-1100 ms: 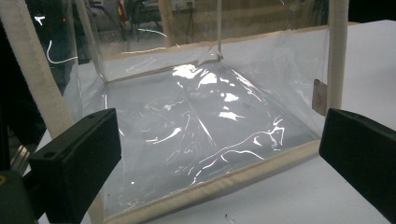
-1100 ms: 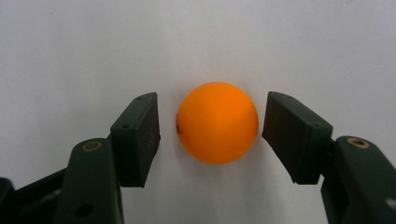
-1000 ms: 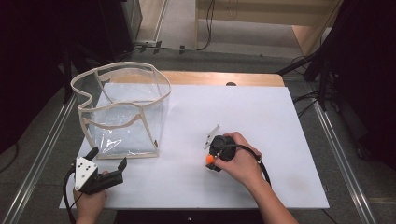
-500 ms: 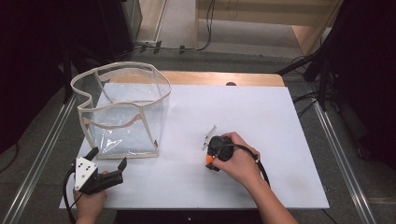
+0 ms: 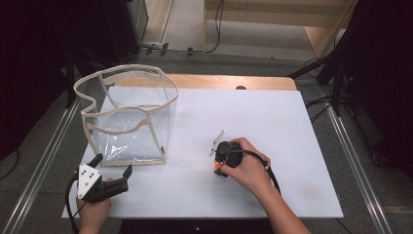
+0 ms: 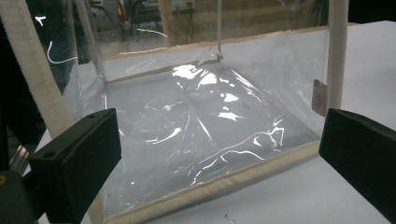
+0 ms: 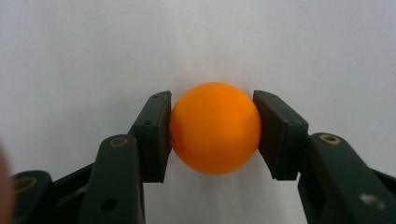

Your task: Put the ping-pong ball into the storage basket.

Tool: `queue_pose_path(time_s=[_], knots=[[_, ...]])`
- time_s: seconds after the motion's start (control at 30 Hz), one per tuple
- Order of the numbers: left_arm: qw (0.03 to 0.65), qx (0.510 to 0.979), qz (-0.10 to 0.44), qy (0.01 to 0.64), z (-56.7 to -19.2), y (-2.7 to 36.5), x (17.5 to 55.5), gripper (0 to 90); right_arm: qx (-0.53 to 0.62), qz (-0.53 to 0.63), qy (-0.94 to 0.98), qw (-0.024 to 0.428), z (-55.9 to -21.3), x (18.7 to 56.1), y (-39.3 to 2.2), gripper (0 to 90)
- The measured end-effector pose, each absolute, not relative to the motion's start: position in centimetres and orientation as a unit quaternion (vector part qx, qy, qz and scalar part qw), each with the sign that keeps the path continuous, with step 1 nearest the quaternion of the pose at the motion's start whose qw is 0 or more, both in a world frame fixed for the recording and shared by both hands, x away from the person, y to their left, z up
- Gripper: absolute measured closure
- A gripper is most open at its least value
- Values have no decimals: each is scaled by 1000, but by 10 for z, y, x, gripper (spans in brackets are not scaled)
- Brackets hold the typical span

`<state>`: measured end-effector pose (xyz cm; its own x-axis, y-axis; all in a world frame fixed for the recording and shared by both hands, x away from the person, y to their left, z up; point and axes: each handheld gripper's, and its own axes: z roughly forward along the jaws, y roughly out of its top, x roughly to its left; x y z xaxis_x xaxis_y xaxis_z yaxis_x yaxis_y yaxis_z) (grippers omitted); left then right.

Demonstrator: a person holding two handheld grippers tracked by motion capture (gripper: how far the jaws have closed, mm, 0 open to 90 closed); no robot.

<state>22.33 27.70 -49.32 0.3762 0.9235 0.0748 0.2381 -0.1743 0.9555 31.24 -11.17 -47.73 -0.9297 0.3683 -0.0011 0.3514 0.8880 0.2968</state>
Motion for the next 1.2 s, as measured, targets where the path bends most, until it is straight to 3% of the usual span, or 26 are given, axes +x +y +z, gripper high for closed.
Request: queue_pose_path(time_s=[1.2], knots=[[479,678,358,427,-493,277,223,0,176,161,971,9,-457,321,-107,476]])
